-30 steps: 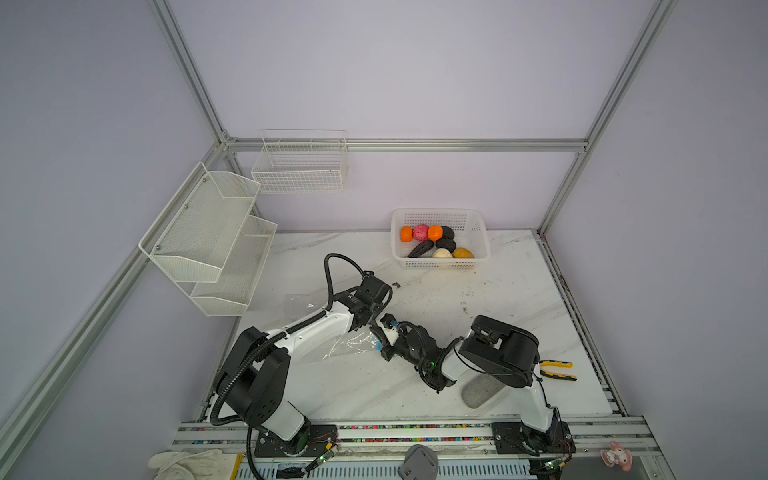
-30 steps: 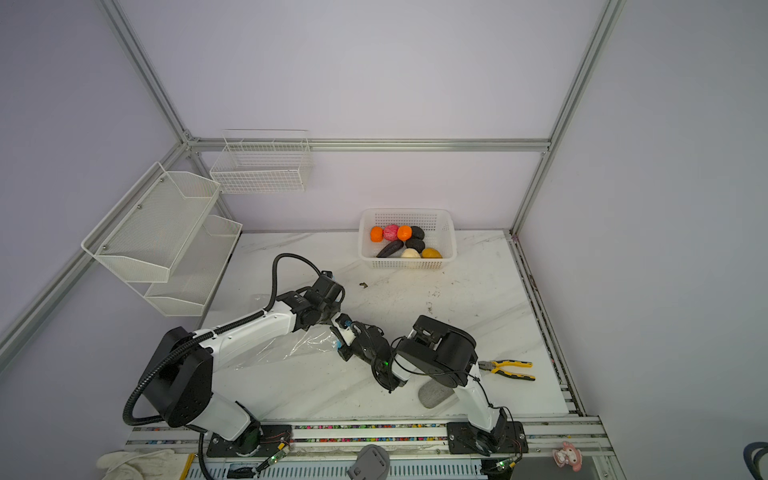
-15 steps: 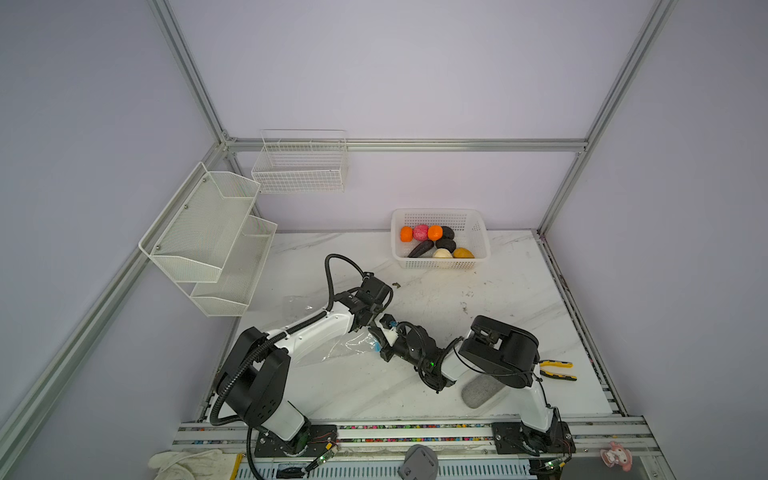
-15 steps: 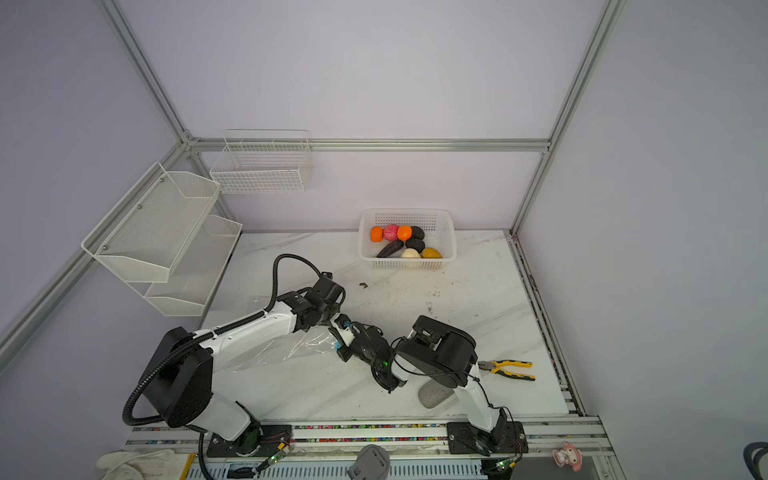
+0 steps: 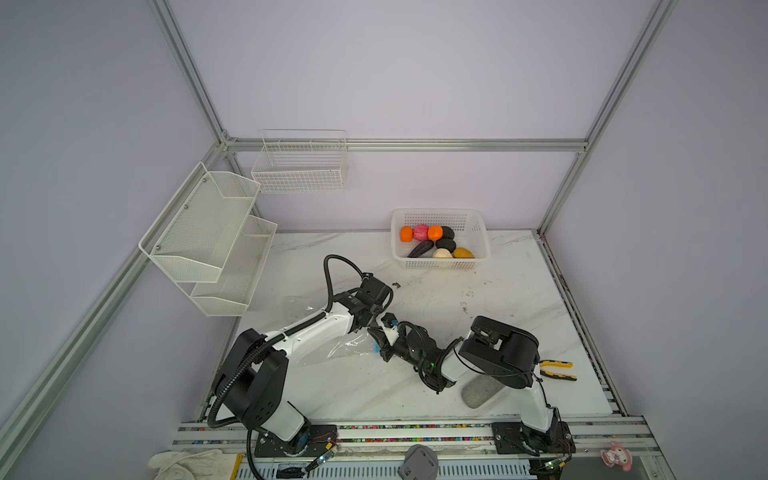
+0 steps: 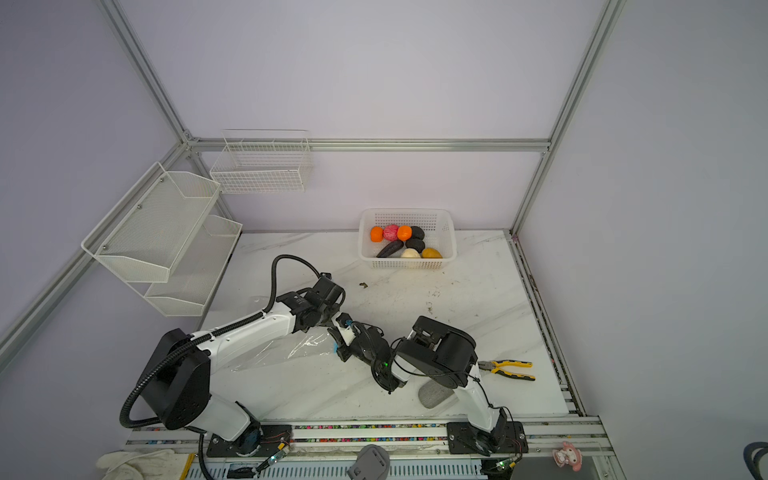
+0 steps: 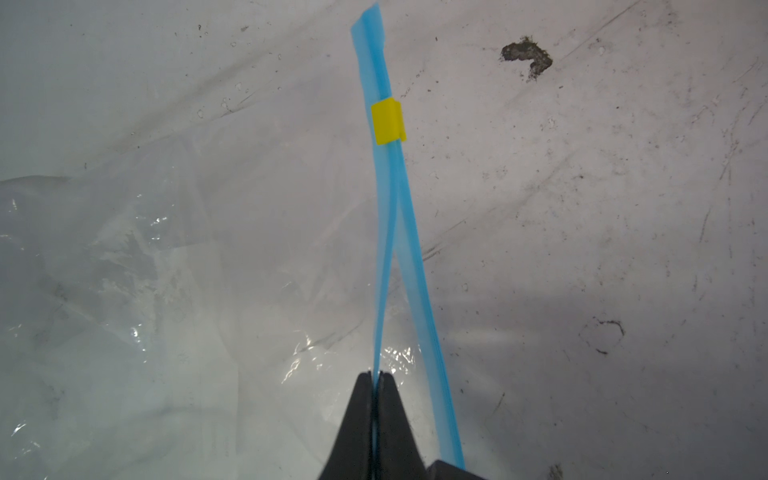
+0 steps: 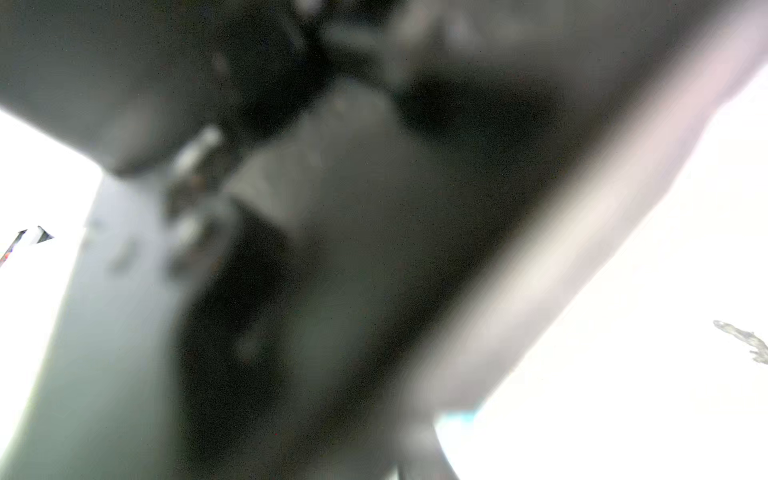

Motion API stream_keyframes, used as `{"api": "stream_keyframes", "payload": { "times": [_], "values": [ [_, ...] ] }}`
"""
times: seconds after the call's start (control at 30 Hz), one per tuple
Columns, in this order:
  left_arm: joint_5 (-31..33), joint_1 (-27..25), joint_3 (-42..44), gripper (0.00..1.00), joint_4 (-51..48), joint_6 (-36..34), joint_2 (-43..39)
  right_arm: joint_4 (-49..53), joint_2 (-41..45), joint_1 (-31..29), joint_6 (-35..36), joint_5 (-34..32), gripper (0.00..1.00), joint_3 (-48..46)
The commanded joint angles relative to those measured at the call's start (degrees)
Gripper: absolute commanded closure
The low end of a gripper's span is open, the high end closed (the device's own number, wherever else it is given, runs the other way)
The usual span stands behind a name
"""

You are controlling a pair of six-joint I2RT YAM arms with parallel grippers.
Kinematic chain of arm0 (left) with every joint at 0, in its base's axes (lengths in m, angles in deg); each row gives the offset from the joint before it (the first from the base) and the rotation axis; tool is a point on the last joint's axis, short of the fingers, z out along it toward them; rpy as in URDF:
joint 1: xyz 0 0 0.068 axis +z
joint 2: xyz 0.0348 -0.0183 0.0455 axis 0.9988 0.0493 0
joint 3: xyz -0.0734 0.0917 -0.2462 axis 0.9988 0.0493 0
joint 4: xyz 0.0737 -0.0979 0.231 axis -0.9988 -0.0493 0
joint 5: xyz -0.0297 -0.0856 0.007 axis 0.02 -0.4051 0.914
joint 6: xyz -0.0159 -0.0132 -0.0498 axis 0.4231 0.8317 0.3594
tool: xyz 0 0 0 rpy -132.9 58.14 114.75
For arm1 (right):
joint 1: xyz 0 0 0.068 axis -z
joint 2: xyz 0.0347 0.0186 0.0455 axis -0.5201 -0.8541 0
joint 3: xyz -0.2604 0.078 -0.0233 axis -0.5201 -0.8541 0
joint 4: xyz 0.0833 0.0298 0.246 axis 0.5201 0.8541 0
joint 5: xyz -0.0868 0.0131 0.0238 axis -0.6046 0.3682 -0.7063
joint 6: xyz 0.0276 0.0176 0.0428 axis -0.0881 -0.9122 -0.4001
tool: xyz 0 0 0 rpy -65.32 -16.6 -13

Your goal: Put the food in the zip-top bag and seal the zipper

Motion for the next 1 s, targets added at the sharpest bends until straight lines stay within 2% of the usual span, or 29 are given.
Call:
{"api": "stream_keyframes", "payload": {
  "times": [0.0,0.13,0.33,0.47,0.6,0.97],
  "values": [
    [-0.33,-1.07,-4.90,0.94,0.20,2.05,-3.05,-0.74,4.50,-0.22,-4.15,-0.44,0.78,-2.80],
    [-0.62,-1.02,-4.74,0.94,0.37,2.94,-3.99,5.09,10.87,-0.22,-10.89,1.79,0.67,-4.21],
    [-0.40,-1.04,-4.58,0.94,0.91,2.99,-5.05,7.82,17.79,-0.13,-16.51,1.00,0.65,-6.44],
    [-0.23,-1.02,-3.97,0.95,1.12,2.50,-6.57,10.58,17.23,1.68,-20.32,0.72,0.65,-4.38],
    [-0.68,-1.04,-4.05,0.95,1.08,1.78,-9.15,10.43,14.98,8.05,-26.70,7.79,0.67,-2.78],
    [-1.55,-1.02,-2.99,0.94,2.05,1.16,-10.00,13.59,12.62,12.60,-28.96,14.98,0.65,4.07]
  ]
}}
